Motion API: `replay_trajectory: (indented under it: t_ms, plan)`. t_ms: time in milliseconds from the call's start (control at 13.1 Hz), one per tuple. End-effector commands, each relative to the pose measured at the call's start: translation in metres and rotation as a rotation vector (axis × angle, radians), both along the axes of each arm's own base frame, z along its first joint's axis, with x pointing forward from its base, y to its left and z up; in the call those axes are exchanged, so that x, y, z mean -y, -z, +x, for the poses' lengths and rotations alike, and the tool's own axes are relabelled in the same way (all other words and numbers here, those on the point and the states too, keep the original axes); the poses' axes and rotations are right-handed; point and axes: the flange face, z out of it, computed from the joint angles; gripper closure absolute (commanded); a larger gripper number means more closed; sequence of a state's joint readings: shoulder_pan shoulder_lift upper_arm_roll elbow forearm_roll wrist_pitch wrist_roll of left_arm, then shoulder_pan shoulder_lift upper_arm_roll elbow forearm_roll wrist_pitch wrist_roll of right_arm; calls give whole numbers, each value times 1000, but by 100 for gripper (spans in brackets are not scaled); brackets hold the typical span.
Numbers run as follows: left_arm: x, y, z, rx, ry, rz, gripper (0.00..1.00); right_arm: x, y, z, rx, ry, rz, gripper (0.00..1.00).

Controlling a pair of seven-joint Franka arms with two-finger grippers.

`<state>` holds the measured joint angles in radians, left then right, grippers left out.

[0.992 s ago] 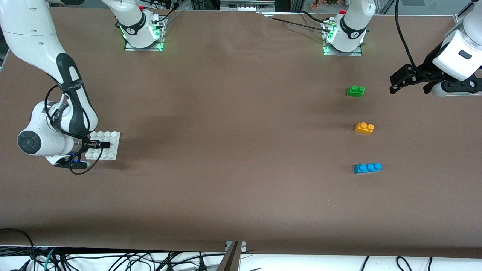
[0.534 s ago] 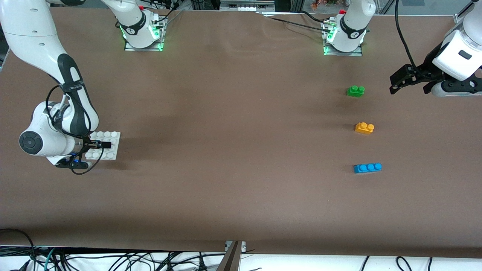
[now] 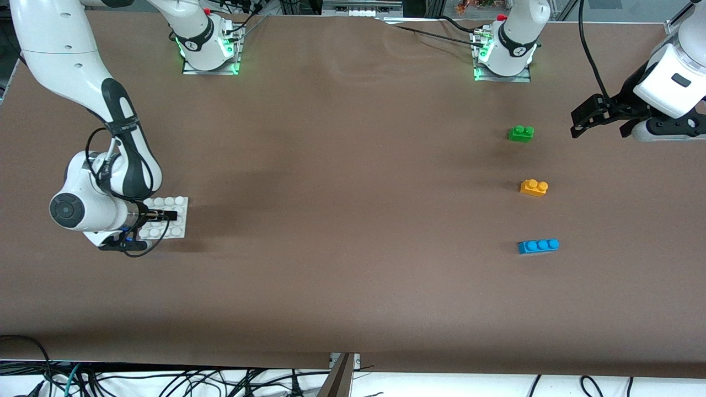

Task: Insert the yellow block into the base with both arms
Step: 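Slide the white base plate with the right gripper toward the table middle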

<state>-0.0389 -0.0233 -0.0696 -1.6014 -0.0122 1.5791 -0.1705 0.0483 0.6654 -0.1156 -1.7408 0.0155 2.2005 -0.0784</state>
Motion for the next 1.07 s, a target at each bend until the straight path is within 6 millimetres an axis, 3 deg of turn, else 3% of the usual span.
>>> replay_trajectory:
  t_ms: [0,382,534,992]
  plan:
    - [0,-3,-4,0,-1,22,0,-38,33,-2,8,24,55,0]
    - [0,-3,-4,0,-1,24,0,-113,35,-3,27,40,37,0]
    - [0,-4,-4,3,-1,22,0,-134,33,-3,46,26,36,0]
    - [-2,-3,-3,1,-5,22,0,-211,57,-17,91,-35,68,0]
